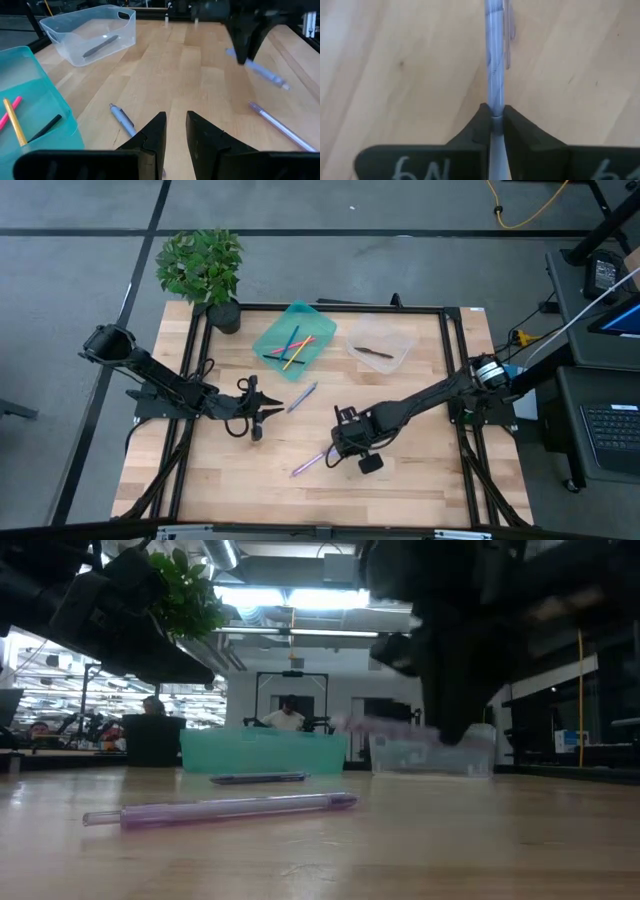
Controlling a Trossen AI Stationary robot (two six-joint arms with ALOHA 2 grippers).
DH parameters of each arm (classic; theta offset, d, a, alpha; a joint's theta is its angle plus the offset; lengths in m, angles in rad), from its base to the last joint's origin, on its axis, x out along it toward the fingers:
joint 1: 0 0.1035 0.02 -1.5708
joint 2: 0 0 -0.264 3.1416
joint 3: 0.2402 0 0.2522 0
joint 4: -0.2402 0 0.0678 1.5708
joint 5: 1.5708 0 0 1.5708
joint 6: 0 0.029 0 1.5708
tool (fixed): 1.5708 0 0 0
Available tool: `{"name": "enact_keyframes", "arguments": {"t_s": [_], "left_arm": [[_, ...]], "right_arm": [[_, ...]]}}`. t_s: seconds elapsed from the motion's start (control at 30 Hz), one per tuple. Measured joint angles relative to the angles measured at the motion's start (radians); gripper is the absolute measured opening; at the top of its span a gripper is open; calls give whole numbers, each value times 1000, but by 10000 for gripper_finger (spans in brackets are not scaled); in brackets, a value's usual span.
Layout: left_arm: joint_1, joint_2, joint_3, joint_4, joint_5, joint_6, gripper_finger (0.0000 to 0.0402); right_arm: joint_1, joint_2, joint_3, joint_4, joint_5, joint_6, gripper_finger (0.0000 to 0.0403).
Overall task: Sort pens & pencils
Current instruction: Put the right purple pen into the transparent bin
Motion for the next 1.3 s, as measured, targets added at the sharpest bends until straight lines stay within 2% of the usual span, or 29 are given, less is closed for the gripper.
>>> {"name": "enact_keyframes", "arguments": {"t_s": [0.23, 0.37, 0.6, 0.73, 1.13, 1.3], "left_arm": [[0, 0, 0, -1, 0, 5, 69], [0, 0, 0, -2, 0, 5, 69], [0, 0, 0, -2, 0, 5, 69], [0, 0, 0, 0, 0, 5, 69], [1, 0, 0, 5, -4, 7, 69], [1, 0, 0, 5, -5, 8, 69]], "right_arm": [[-13, -135, -18, -21, 1, 3, 32], [-27, -234, -92, 52, 1, -4, 32], [-67, -427, -378, 390, -15, 11, 32], [-90, -484, -522, 582, -17, 11, 32], [-168, -493, -872, 1203, -17, 16, 32], [-183, -493, -954, 1342, -10, 22, 32]]}}
